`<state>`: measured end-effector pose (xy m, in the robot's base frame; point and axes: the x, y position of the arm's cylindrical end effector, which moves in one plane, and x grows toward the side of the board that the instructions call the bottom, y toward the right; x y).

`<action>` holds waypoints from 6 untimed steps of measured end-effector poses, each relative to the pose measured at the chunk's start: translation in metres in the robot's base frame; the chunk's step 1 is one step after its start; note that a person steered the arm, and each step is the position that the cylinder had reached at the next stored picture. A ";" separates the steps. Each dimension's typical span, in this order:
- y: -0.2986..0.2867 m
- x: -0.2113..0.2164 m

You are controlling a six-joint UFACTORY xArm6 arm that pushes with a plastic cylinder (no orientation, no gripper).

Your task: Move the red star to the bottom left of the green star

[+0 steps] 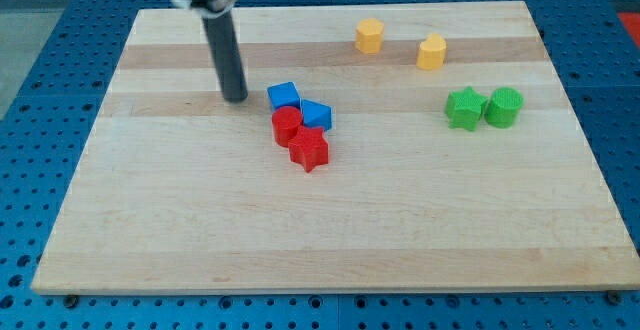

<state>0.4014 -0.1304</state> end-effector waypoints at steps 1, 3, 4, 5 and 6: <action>0.054 0.046; 0.115 0.055; 0.053 0.063; 0.068 0.123; 0.111 0.089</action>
